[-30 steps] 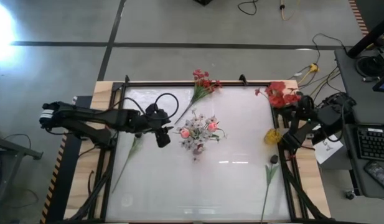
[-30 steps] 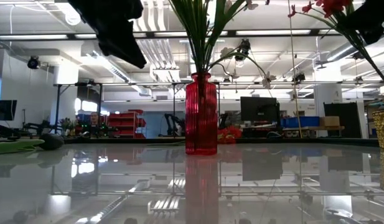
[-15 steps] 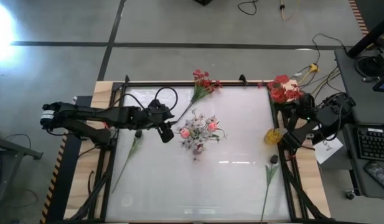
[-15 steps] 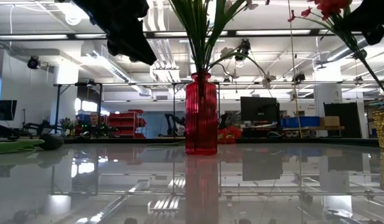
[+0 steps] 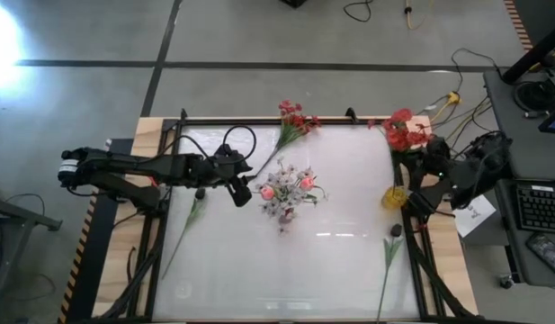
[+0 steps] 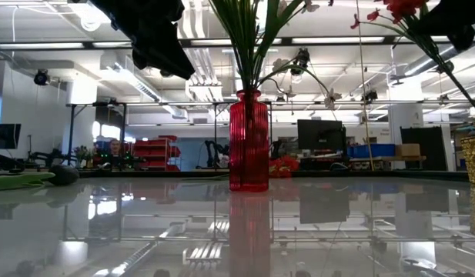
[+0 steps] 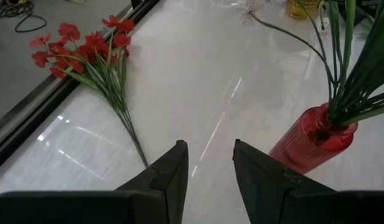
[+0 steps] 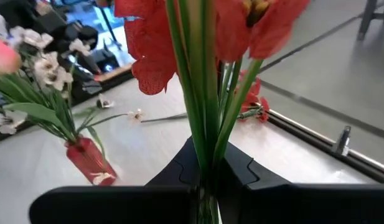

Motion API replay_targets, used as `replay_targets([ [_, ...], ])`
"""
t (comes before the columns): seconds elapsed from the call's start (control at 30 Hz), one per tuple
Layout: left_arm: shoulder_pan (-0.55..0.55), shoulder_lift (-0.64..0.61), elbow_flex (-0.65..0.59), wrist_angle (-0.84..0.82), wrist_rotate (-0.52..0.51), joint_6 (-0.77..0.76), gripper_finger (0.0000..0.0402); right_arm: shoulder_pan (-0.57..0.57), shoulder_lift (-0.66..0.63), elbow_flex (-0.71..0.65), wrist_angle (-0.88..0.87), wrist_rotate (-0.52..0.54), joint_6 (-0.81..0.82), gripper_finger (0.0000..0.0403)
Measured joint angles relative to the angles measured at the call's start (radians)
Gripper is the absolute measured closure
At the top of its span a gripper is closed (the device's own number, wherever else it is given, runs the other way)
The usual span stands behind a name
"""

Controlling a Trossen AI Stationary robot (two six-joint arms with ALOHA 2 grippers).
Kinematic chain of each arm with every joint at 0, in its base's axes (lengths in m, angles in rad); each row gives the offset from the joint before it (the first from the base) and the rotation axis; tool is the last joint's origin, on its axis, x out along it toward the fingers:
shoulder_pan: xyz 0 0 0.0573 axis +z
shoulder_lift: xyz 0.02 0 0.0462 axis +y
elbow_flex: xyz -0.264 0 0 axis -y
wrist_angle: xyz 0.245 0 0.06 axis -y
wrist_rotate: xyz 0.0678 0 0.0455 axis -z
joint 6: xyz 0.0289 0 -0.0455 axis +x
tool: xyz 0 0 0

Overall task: Sort flowers into vase by color
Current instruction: Put the bottom red flowers into the red vase

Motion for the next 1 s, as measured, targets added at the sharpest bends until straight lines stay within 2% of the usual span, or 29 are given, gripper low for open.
replay_targets([
  [0.17, 0.000, -0.001, 0.000, -0.003, 0.000, 0.000, 0.0286, 0.000, 0.094, 0.061, -0.149, -0.015, 0.118, 0.0385],
  [0.3, 0.000, -0.001, 0.000, -0.004, 0.001, 0.023, 0.0286, 0.000, 0.127, 0.101, -0.269, -0.023, 0.140, 0.0385],
  [0.4, 0.000, -0.001, 0.000, -0.004, 0.001, 0.034, 0.0286, 0.000, 0.118, 0.106, -0.274, -0.015, 0.149, 0.0385],
  [0.53, 0.000, -0.001, 0.000, -0.003, 0.001, 0.034, 0.0286, 0.000, 0.113, 0.094, -0.274, 0.015, 0.239, 0.0385],
  [0.7, 0.000, -0.001, 0.000, -0.003, 0.001, 0.034, 0.0286, 0.000, 0.156, 0.065, -0.275, 0.063, 0.250, 0.0385],
  [1.0, 0.000, -0.001, 0.000, -0.001, 0.001, 0.034, 0.0286, 0.000, 0.223, 0.003, -0.277, 0.062, 0.384, 0.0385],
])
